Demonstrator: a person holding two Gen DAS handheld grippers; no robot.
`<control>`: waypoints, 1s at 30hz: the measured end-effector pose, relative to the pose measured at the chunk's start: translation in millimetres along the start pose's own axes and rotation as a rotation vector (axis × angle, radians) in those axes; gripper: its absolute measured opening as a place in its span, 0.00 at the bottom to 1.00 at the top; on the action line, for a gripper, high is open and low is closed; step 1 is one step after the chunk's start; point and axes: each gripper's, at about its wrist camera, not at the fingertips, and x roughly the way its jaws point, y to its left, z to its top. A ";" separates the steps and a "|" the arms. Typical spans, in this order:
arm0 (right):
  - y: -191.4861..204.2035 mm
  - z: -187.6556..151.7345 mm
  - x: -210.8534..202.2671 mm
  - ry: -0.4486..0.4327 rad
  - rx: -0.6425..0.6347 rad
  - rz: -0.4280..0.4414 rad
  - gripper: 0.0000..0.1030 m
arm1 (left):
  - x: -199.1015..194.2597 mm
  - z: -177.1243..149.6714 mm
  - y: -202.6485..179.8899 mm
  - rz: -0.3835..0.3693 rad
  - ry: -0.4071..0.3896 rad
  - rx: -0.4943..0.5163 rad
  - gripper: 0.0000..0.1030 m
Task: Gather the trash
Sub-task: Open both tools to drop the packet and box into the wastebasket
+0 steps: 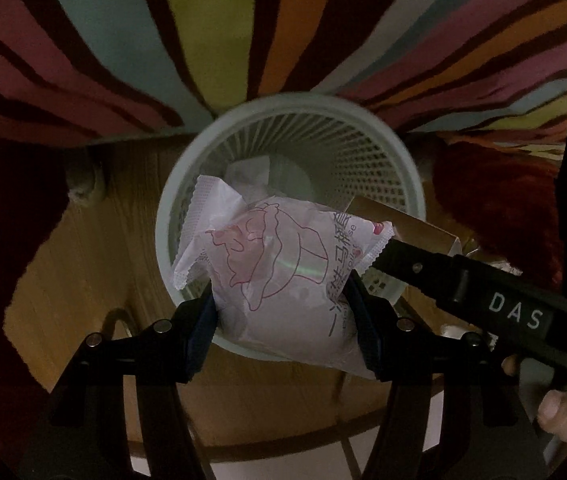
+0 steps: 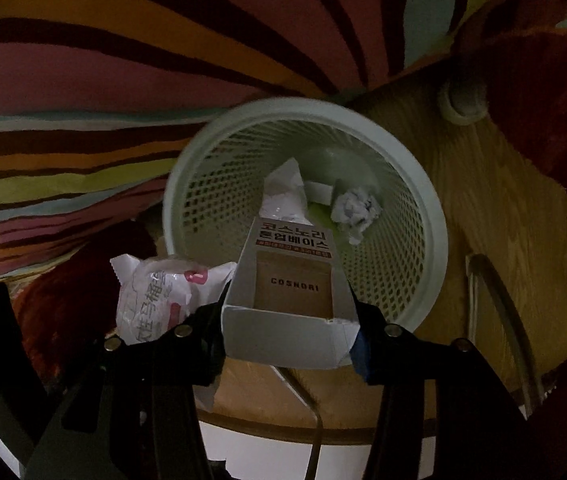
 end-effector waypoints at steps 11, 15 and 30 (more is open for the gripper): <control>-13.6 10.1 25.2 0.055 0.057 -0.036 0.46 | 30.0 6.7 6.3 -0.005 0.083 -0.040 0.58; -15.0 11.3 29.0 0.061 0.072 -0.039 0.46 | 34.9 8.5 6.2 -0.010 0.094 -0.045 0.58; -25.9 18.4 35.5 0.033 0.129 -0.045 0.54 | 54.4 9.3 10.1 -0.013 0.163 -0.085 0.70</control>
